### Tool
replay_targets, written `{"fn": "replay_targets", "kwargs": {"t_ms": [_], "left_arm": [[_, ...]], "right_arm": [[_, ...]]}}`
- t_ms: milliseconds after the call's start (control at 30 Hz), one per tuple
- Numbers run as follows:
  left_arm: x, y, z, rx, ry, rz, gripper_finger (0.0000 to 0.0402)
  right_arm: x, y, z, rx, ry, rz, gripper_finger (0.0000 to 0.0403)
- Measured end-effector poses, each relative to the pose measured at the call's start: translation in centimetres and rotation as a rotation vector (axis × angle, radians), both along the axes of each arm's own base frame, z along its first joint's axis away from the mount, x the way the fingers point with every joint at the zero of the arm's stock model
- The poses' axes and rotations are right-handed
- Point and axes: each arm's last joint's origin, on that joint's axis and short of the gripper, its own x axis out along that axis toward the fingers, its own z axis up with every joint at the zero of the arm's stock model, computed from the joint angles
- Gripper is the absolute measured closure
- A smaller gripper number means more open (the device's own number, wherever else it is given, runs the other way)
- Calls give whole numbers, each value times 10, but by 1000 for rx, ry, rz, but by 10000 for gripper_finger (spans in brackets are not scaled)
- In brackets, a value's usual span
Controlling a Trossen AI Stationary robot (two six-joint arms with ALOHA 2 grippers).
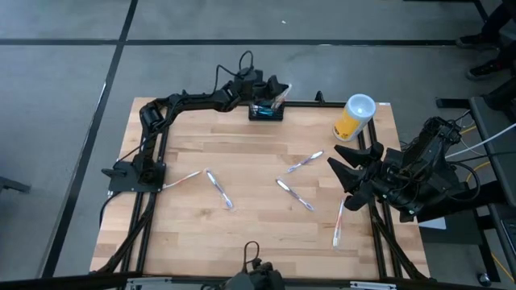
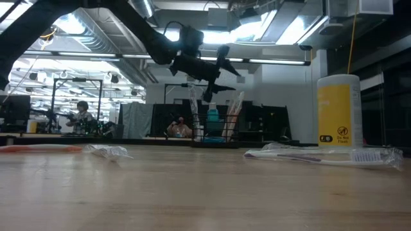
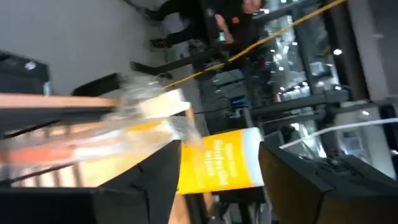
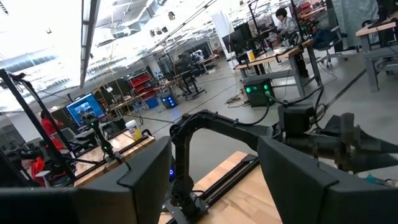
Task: Pick & Place toothbrushing station
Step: Put the violet toothbrush into the black wire organizer bin
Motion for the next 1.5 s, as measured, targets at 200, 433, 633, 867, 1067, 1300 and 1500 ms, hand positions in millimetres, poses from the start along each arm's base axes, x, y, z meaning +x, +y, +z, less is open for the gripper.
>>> {"fn": "replay_targets", "kwargs": {"t_ms": [200,433,633,867,1067,1300,1500], "left_arm": [[9,-27,13,-13,-34,-224,182],[26,-111,38,44,68,-494,195],[18,-170,50,194,258,-656,195],[5,-210,50,550,503,-787,200],[-38,-231,10,536,1186,-845,206],[-93,-269,-7,588,1283,-998,209],[-127,-300,-18,940,1082,-1197,208]], "right_arm": [[-1,-1,0,9,12,-25,160],[-1,-1,0,24,11,-38,160],[-1,-1,0,23,12,-37,160],[0,-1,0,15,-5,-5,160],[0,0,1,35,-40,31,160],[1,-1,2,26,-55,53,160],[2,0,2,20,-61,69,160]]}}
